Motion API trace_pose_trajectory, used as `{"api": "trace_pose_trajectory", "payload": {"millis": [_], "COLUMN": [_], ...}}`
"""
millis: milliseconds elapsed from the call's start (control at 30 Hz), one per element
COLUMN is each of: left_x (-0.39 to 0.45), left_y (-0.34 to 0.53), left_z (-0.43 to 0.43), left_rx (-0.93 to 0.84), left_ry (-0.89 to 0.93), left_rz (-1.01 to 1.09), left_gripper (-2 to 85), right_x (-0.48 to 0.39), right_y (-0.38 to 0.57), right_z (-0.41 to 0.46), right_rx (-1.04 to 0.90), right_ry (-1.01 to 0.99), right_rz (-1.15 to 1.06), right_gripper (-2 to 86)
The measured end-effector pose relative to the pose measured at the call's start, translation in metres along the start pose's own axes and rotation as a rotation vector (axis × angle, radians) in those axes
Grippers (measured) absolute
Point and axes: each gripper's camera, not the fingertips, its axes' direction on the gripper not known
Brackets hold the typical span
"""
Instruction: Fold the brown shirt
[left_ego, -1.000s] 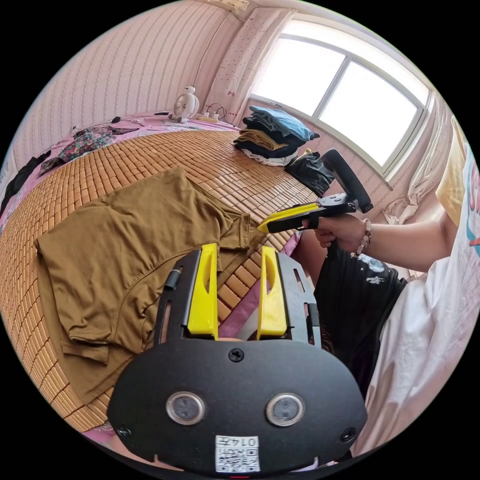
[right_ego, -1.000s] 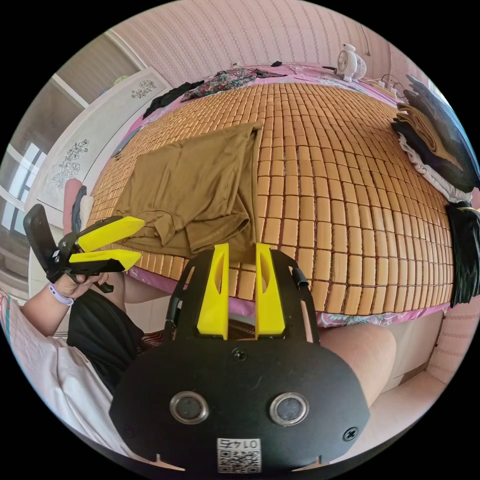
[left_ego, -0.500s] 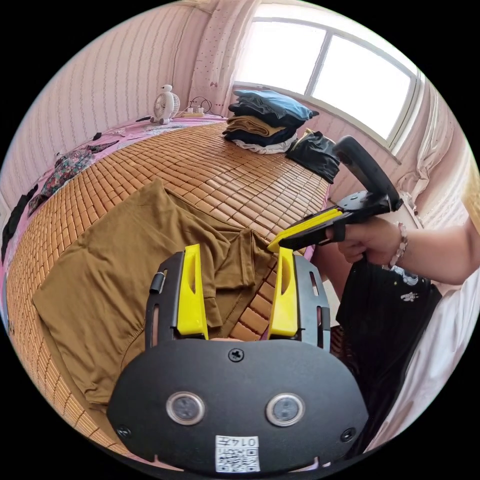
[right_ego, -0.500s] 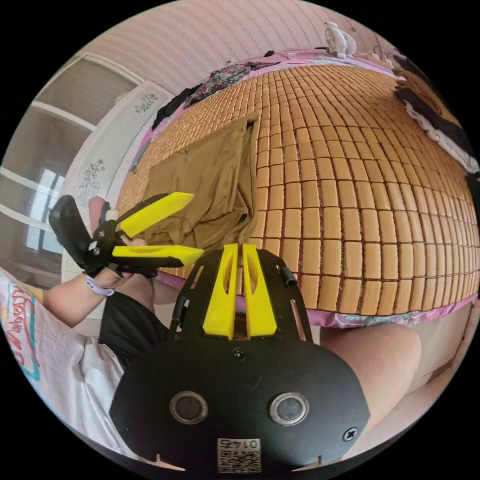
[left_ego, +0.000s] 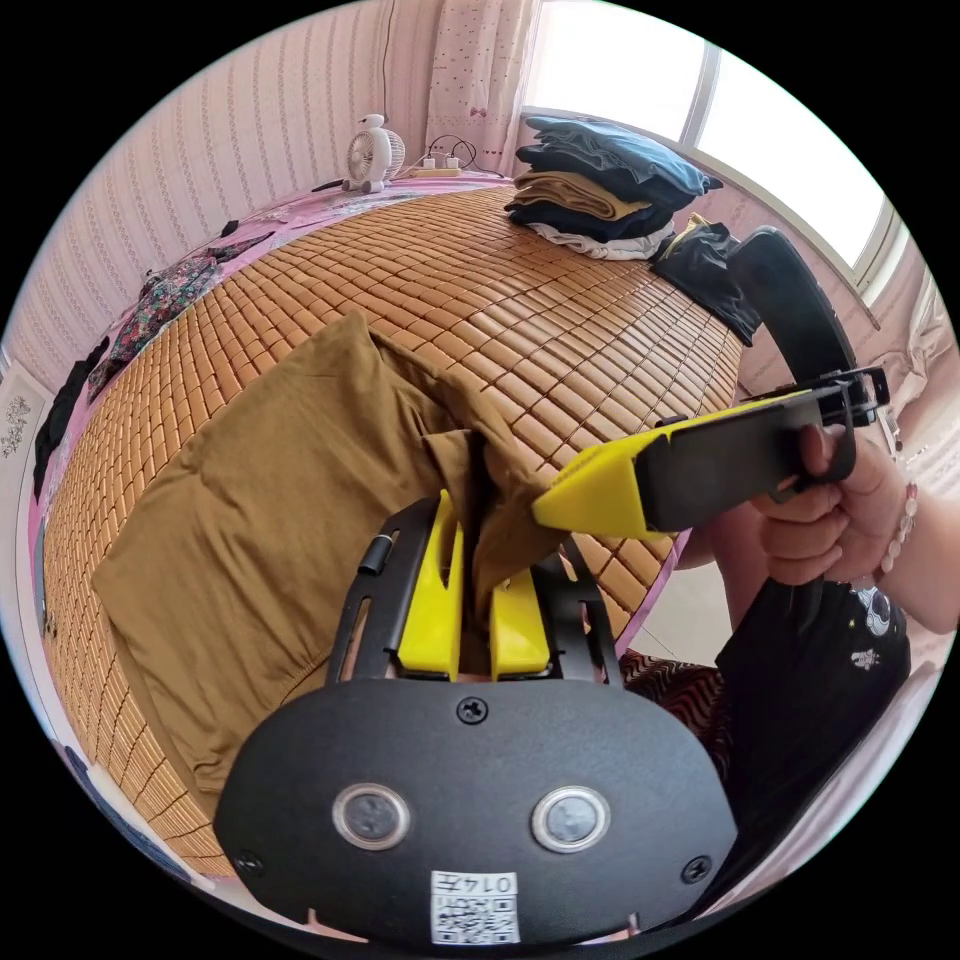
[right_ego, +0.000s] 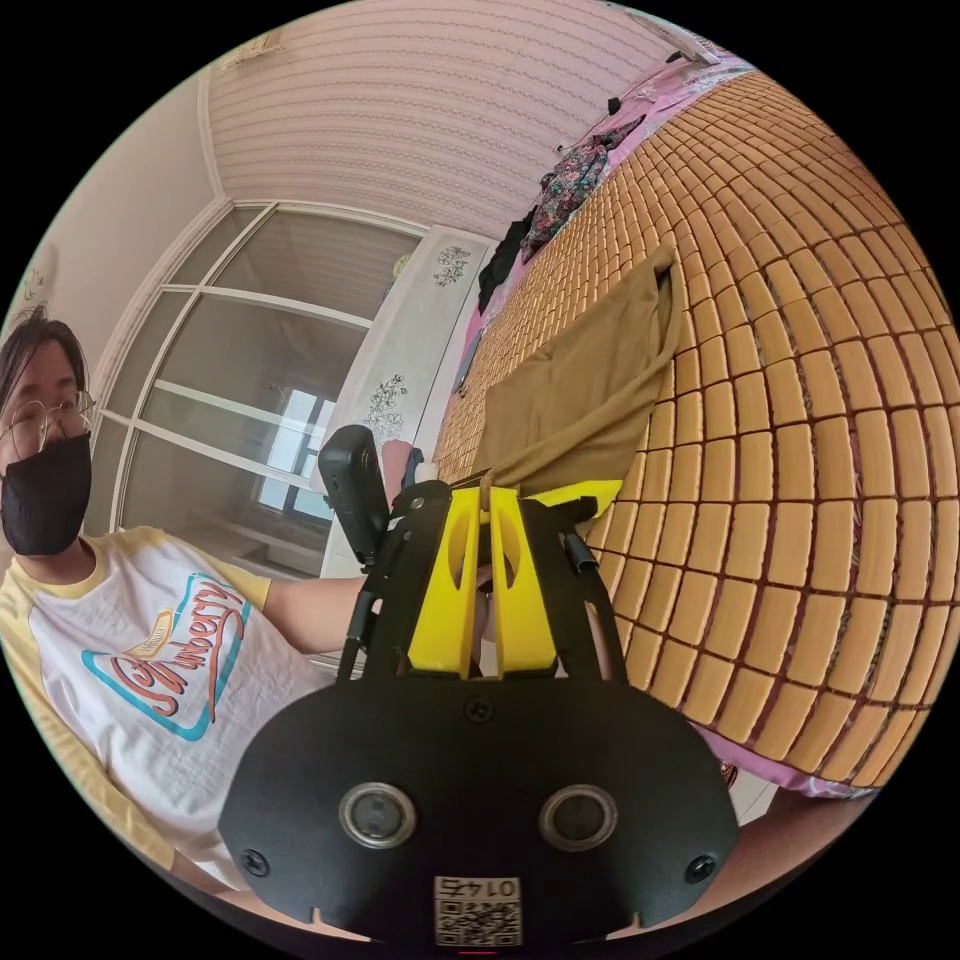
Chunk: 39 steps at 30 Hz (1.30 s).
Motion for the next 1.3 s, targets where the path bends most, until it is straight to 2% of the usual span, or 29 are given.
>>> {"api": "trace_pose_trajectory", "payload": {"millis": [133, 200, 267, 333, 433, 500, 600, 700, 800, 867, 1033, 1133, 1300], "left_x": [0.013, 0.021, 0.033, 0.042, 0.048, 0.045, 0.035, 0.028, 0.021, 0.01, -0.014, -0.037, -0.099], "left_y": [0.017, 0.029, 0.047, 0.062, 0.082, 0.09, 0.101, 0.108, 0.111, 0.11, 0.109, 0.118, 0.136], "left_z": [-0.017, -0.025, -0.038, -0.047, -0.061, -0.066, -0.073, -0.086, -0.108, -0.127, -0.163, -0.174, -0.185], "left_rx": [0.023, 0.03, 0.051, 0.06, 0.065, 0.037, 0.031, 0.075, 0.177, 0.267, 0.426, 0.49, 0.526], "left_ry": [-0.006, -0.007, -0.015, -0.024, -0.019, 0.016, 0.068, 0.058, 0.074, 0.131, 0.247, 0.217, 0.113], "left_rz": [0.071, 0.113, 0.184, 0.245, 0.286, 0.26, 0.21, 0.208, 0.215, 0.175, 0.058, -0.034, -0.223], "left_gripper": [0.5, 0.4, 0.3, 0.2, 0.0, 0.0, -0.1, -0.2, -0.2, -0.1, 0.0, 0.9, 2.5], "right_x": [0.012, 0.027, 0.038, 0.044, 0.035, 0.032, 0.031, 0.012, -0.014, -0.034, -0.076, -0.088, -0.093], "right_y": [0.001, 0.0, -0.003, -0.007, -0.023, -0.035, -0.045, -0.043, -0.035, -0.03, -0.041, -0.073, -0.165], "right_z": [-0.018, -0.027, -0.031, -0.032, -0.024, -0.009, 0.009, 0.005, -0.02, -0.036, -0.041, -0.007, 0.119], "right_rx": [0.097, 0.153, 0.202, 0.252, 0.261, 0.227, 0.145, 0.181, 0.255, 0.273, 0.243, 0.203, 0.033], "right_ry": [0.121, 0.259, 0.263, 0.282, 0.394, 0.469, 0.468, 0.503, 0.465, 0.513, 0.573, 0.555, 0.495], "right_rz": [0.045, 0.108, 0.165, 0.215, 0.173, 0.144, 0.102, 0.024, -0.012, -0.036, -0.114, -0.159, -0.201], "right_gripper": [6.1, 8.3, 10.0, 8.5, 6.1, 4.1, 2.4, 1.9, 1.4, 1.1, 1.3, 1.4, 4.3]}}
